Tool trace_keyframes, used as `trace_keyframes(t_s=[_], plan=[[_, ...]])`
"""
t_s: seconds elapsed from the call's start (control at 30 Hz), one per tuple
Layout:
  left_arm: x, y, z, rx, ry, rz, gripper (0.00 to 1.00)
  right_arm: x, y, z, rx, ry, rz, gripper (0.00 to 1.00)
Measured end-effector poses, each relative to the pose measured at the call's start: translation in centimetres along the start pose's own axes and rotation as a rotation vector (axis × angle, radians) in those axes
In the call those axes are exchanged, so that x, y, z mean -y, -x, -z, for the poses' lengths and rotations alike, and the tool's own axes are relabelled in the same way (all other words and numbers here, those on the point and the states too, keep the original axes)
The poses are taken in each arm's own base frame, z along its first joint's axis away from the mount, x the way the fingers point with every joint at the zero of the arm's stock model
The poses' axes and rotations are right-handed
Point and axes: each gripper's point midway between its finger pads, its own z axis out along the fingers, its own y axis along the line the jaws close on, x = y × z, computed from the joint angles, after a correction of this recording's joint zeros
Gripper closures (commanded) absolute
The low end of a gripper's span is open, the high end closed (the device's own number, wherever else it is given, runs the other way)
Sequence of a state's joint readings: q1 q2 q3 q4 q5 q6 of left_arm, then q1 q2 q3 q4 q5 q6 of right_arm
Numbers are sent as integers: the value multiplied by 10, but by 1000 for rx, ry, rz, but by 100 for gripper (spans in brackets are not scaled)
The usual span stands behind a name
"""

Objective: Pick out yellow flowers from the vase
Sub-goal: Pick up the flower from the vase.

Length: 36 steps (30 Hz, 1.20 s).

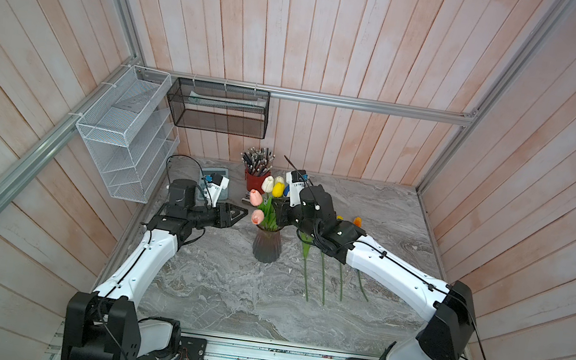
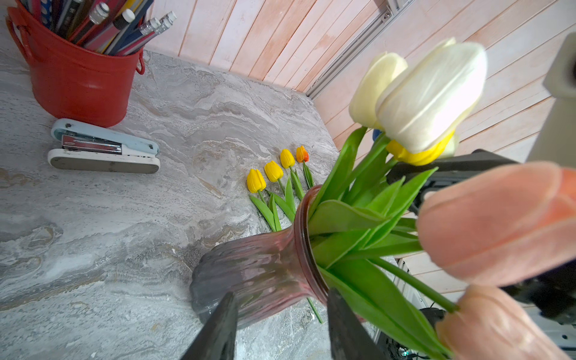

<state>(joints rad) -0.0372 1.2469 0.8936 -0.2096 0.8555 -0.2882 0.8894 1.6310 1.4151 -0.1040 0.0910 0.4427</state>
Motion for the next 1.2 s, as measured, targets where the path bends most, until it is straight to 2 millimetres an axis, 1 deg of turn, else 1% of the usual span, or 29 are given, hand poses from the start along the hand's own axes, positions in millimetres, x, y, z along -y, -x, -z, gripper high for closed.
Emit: trace_keyframes(t_s=[0.17, 0.5, 0.9, 1.03, 1.2], plan=[[0, 0, 0, 0, 0, 0, 52, 4, -2, -3, -13, -30, -25, 78], [1, 1, 1, 4, -1, -4, 52, 7, -7, -16, -40, -53, -50, 81], [1, 2, 2, 8, 2, -4, 52, 10, -9, -20, -40, -64, -52, 83], [2, 2, 3, 10, 1, -7, 52, 11, -14, -26, -50, -69, -47, 87], [2, 3, 3, 11, 2, -8, 52, 12, -14, -28, -51, -70, -36, 94]])
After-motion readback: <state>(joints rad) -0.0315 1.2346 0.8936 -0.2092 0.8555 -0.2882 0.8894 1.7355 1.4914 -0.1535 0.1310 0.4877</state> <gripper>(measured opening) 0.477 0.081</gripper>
